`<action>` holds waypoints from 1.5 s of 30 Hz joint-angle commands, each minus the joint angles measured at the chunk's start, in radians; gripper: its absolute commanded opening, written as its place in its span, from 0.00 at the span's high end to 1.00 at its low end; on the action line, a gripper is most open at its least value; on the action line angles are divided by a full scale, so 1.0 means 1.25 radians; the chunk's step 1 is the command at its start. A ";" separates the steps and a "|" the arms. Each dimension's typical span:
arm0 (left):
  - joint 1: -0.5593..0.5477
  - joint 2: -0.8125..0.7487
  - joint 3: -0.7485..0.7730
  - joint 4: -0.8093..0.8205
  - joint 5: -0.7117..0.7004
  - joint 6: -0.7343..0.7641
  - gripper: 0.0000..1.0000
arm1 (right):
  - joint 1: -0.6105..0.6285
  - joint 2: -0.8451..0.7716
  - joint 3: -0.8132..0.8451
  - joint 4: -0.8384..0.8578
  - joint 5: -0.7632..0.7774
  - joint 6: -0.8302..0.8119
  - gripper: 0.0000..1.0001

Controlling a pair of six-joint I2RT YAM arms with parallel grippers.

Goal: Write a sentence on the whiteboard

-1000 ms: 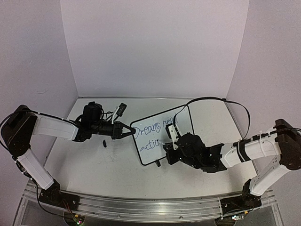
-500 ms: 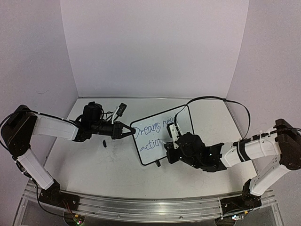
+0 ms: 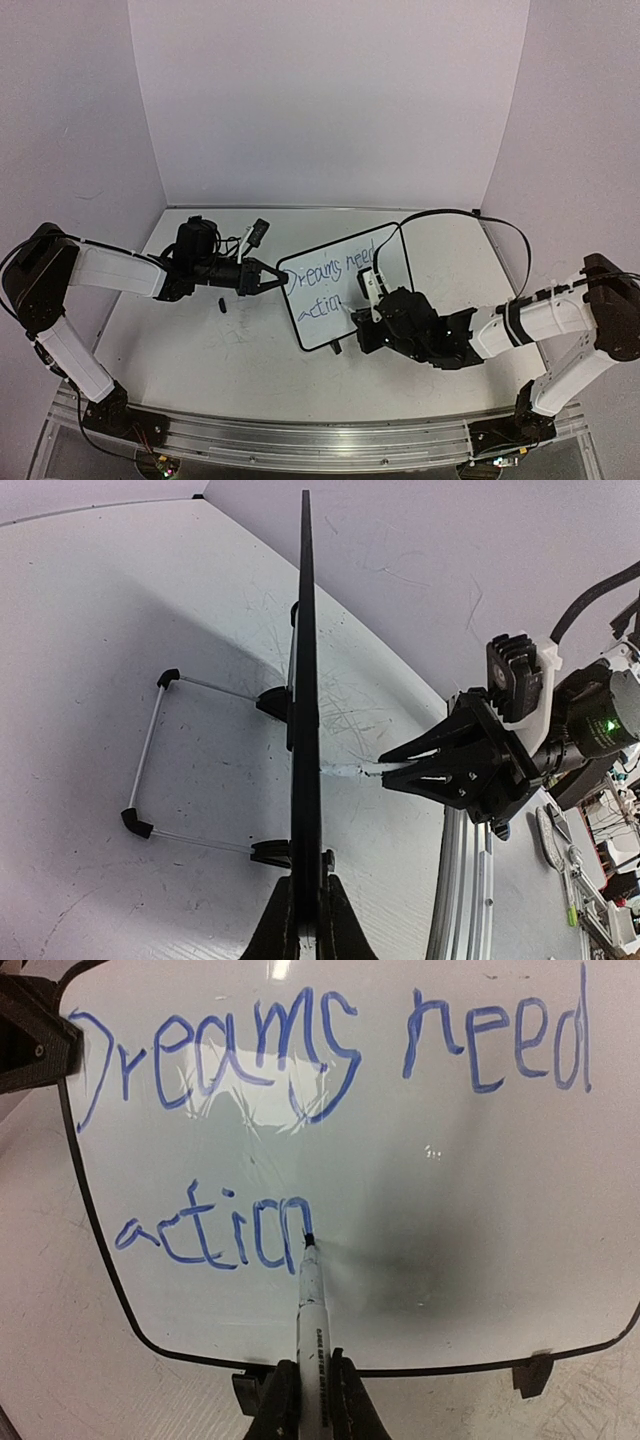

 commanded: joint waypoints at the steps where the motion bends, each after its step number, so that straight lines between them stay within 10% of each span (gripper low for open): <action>1: 0.000 -0.013 0.012 -0.035 -0.007 0.031 1.00 | -0.001 0.016 -0.026 -0.031 -0.001 0.026 1.00; 45: 0.000 -0.027 0.007 -0.042 -0.023 0.036 1.00 | -0.041 -0.117 -0.039 -0.030 0.034 -0.047 1.00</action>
